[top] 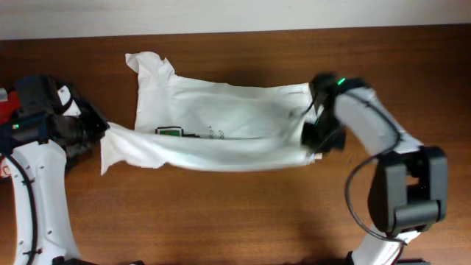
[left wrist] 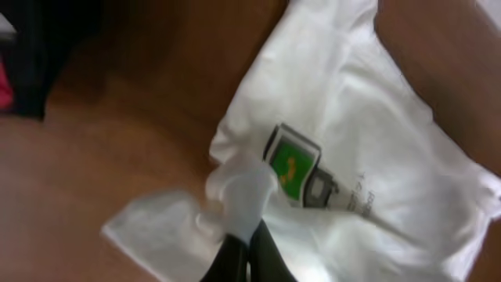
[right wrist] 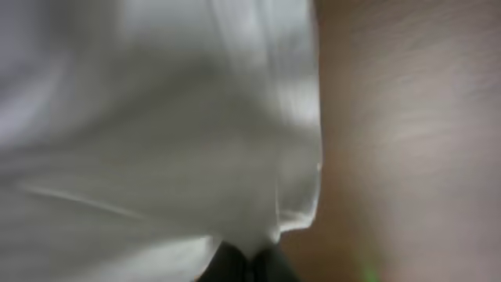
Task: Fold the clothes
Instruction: 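Lift the shirt with both grippers and stretch it apart, then swing the held shirt forward and lay it flat on the table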
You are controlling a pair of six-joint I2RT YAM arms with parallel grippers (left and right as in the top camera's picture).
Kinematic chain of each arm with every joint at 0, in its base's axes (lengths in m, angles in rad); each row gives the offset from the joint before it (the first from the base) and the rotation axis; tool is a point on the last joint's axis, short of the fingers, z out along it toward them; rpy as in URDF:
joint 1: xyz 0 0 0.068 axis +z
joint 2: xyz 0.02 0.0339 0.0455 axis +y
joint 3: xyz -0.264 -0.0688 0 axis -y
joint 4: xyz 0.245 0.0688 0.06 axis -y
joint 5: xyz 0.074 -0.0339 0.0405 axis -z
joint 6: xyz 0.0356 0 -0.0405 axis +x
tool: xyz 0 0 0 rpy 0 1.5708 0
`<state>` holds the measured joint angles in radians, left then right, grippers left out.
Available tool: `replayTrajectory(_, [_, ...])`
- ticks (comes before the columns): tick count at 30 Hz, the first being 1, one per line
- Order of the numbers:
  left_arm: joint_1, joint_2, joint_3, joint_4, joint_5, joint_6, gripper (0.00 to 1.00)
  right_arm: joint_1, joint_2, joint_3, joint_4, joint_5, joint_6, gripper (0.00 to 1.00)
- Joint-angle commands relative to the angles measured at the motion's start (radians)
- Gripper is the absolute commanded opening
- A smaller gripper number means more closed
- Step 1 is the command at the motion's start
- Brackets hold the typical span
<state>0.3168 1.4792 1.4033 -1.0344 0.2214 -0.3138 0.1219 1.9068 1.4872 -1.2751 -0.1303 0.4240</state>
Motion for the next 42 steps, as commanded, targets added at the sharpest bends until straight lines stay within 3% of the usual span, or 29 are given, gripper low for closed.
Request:
replayTrajectory(1, [-0.017,-0.013,0.083,0.087,0.026,0.087,0.0,-0.073,-0.05,0.353,-0.122,0.038,-0.216,0.04])
replayTrajectory(3, [-0.027,-0.013,0.214,0.14,0.025,0.13,0.0,-0.113,-0.05,0.631,-0.179,0.038,-0.237,0.04])
replayTrajectory(7, [-0.027,-0.013,0.434,0.169,0.022,0.133,0.0,-0.172,-0.05,0.977,-0.241,0.038,-0.26,0.04])
replayTrajectory(14, [-0.027,-0.046,0.676,0.142,0.022,0.133,0.0,-0.176,-0.063,1.285,-0.357,0.193,-0.312,0.04])
replayTrajectory(22, [-0.052,-0.012,0.726,0.185,0.024,0.132,0.0,-0.254,-0.071,1.316,-0.336,0.21,-0.317,0.04])
replayTrajectory(28, [-0.163,0.246,0.726,0.284,0.022,0.137,0.0,-0.254,0.133,1.316,-0.23,0.209,-0.32,0.04])
replayTrajectory(32, [-0.17,0.399,0.726,0.547,0.018,0.134,0.0,-0.254,0.274,1.316,-0.017,0.207,-0.286,0.04])
replayTrajectory(35, [-0.144,0.418,0.729,0.787,0.019,0.002,0.0,-0.268,0.281,1.321,0.128,0.203,-0.205,0.04])
replayTrajectory(37, [-0.116,0.417,0.79,0.835,0.02,-0.045,0.0,-0.28,0.255,1.329,0.145,0.195,-0.208,0.04])
replayTrajectory(39, [-0.092,0.417,0.875,0.751,0.056,-0.045,0.0,-0.294,0.222,1.329,0.097,0.194,-0.267,0.04])
replayTrajectory(42, [-0.086,0.417,0.972,0.178,0.228,-0.029,0.0,-0.299,0.218,1.324,-0.215,0.191,-0.384,0.04])
